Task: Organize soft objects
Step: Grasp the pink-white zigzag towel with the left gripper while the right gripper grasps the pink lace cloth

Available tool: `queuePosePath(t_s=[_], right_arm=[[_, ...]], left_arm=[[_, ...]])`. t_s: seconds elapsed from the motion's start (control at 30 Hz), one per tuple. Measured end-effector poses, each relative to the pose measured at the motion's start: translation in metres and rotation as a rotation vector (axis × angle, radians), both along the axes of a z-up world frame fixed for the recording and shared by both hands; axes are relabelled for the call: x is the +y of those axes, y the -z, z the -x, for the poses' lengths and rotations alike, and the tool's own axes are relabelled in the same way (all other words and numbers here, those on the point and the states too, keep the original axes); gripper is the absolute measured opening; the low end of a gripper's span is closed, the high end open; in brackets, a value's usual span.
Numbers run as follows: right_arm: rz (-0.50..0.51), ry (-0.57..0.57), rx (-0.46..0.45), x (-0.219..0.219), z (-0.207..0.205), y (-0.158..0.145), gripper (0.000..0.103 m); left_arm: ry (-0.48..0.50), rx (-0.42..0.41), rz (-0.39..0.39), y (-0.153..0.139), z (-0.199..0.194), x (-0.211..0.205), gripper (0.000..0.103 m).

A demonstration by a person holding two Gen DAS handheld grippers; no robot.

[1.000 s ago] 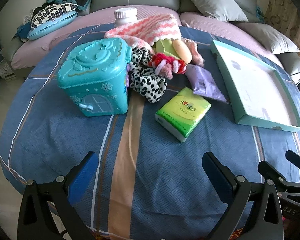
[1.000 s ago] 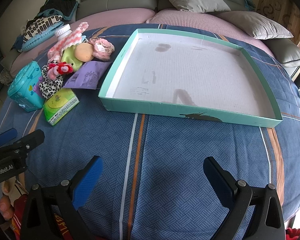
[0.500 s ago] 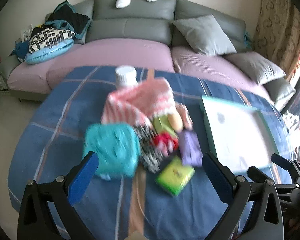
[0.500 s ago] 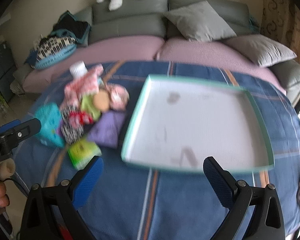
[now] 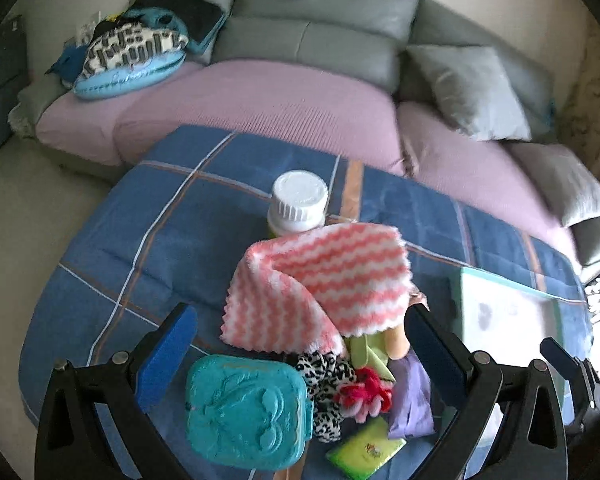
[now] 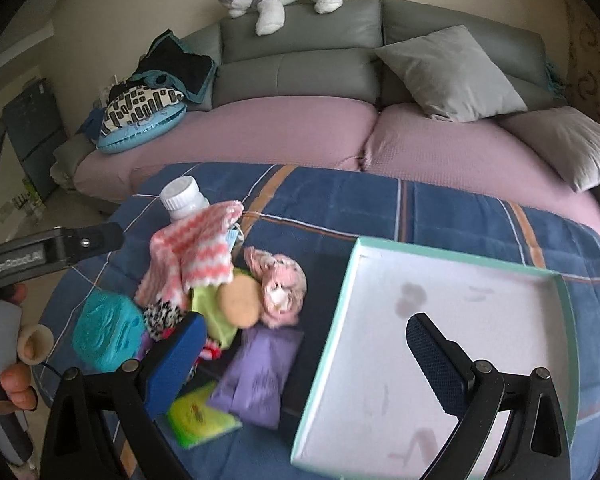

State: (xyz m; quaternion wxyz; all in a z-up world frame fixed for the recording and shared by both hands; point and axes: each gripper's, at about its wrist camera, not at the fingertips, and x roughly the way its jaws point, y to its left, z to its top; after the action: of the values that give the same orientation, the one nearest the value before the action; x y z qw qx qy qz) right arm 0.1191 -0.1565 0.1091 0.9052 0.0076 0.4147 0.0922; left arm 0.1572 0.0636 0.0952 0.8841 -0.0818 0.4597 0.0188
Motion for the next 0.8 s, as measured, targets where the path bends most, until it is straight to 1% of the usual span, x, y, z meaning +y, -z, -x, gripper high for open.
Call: queuePosePath(t_s=[0.07,0.13,0.23,0.3,0.33,0.4,0.43,0.47,0.53,0.6,0.67,0.7,0.73,0.8], right_arm=[[0.006,0.005,0.002,0.002,-0.009,0.006,0.102],[0.016,0.009,0.005,0.003,-0.016,0.012,0.102],[0.022,0.002,0.011,0.008,-0.026,0.024,0.101],[0.014,-0.010,0.016,0.009,-0.031,0.029,0.100],[0.012,-0.013,0.020,0.010,-0.034,0.033,0.096],[0.008,-0.015,0.031,0.010,-0.040,0.040,0.094],[0.004,-0.016,0.036,0.010,-0.041,0.042,0.091],[-0.001,-0.026,0.046,0.011,-0.044,0.047,0.085],[-0.009,-0.043,0.068,0.013,-0.049,0.055,0.077],[-0.019,-0.050,0.077,0.015,-0.052,0.060,0.074],[-0.037,-0.068,0.087,0.019,-0.055,0.064,0.064],[-0.044,-0.074,0.092,0.020,-0.057,0.066,0.062],[-0.048,-0.076,0.093,0.021,-0.057,0.067,0.059],[-0.057,-0.081,0.096,0.023,-0.058,0.070,0.056]], left_arm=[[-0.016,0.020,0.008,0.006,-0.009,-0.003,0.103],[-0.032,0.048,0.000,0.015,-0.016,-0.008,0.103],[-0.048,0.068,-0.017,0.026,-0.024,-0.016,0.103],[-0.057,0.076,-0.011,0.031,-0.028,-0.019,0.103],[-0.062,0.077,-0.007,0.032,-0.031,-0.021,0.103],[-0.063,0.072,-0.005,0.034,-0.036,-0.024,0.103],[-0.062,0.068,-0.003,0.035,-0.038,-0.026,0.103],[-0.061,0.065,0.000,0.035,-0.041,-0.027,0.103],[-0.057,0.059,0.010,0.035,-0.045,-0.031,0.103],[-0.052,0.063,0.012,0.038,-0.049,-0.036,0.103],[-0.054,0.072,0.001,0.043,-0.053,-0.041,0.102],[-0.054,0.074,-0.004,0.046,-0.055,-0.044,0.102],[-0.051,0.078,-0.008,0.049,-0.057,-0.046,0.101],[-0.047,0.082,-0.011,0.054,-0.058,-0.050,0.094]])
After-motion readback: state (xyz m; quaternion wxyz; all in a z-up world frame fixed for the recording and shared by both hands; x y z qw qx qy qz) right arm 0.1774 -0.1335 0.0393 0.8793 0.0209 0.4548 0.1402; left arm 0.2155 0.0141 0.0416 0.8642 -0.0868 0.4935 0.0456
